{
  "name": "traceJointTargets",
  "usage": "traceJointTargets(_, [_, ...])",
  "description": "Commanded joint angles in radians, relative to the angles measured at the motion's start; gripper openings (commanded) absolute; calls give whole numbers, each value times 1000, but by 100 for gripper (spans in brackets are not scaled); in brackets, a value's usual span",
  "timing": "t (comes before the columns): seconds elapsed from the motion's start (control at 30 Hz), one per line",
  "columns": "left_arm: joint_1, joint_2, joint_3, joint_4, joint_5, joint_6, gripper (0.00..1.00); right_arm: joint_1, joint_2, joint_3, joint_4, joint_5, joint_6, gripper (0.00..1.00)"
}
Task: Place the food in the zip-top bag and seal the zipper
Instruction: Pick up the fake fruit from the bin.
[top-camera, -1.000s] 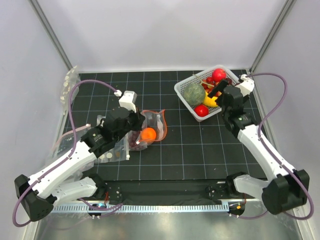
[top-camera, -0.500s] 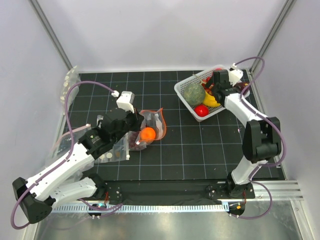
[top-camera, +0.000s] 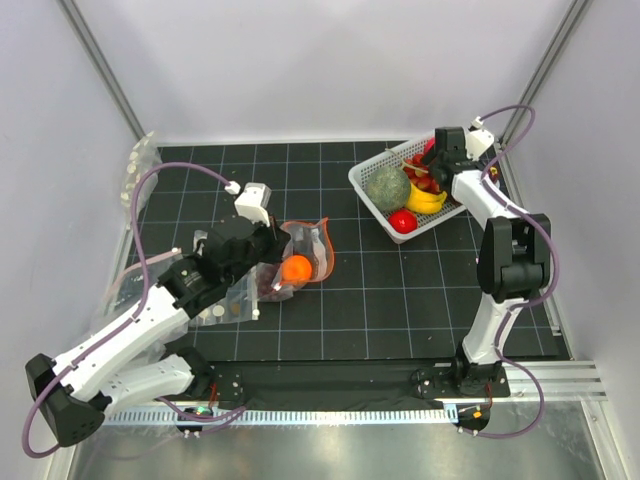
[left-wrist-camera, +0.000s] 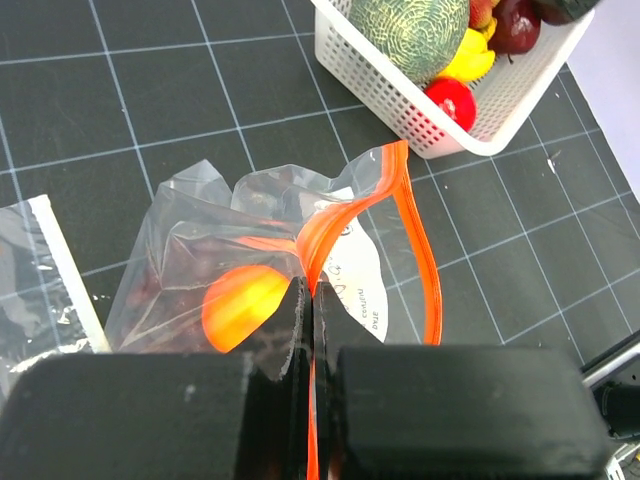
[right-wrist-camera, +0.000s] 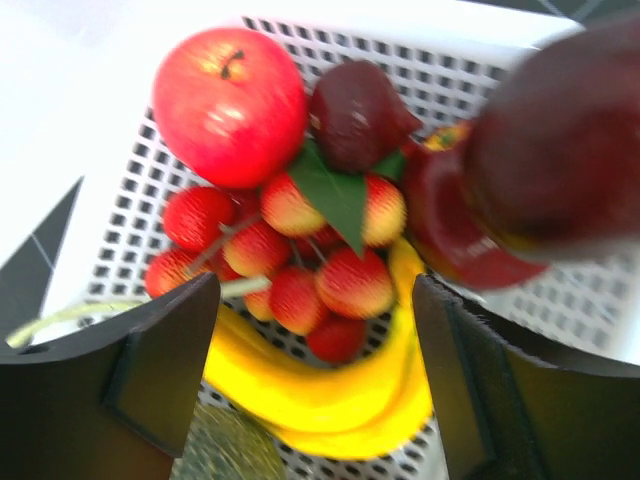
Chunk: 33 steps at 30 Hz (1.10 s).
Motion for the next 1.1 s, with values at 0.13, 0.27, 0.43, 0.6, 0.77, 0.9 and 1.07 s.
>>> traceJointTargets(0.13, [-1,6,14,69,41,-10,0,-7,67,96,89,-77,58,77])
traceJointTargets(0.27, [-3,6,13,69,38,-10,0,-7,92,64,132,-149,177,77])
traceJointTargets(0.43, [-1,13,14,67,37,-9,0,0,147,60,180,-197,253,74])
traceJointTargets(0.6, [-1,12,16,67,38,-9,0,7,187,61,192,-181,280,73])
traceJointTargets(0.77, [-3,9,14,69,40,-10,0,9,181,11,290,-177,300,44])
traceJointTargets(0.9, [-3,16,17,67,38,-9,0,7,133,-43,353,-163,299,10])
traceJointTargets(1.07, [-4,12,16,67,37,-7,0,10,52,-61,376,-164,244,1])
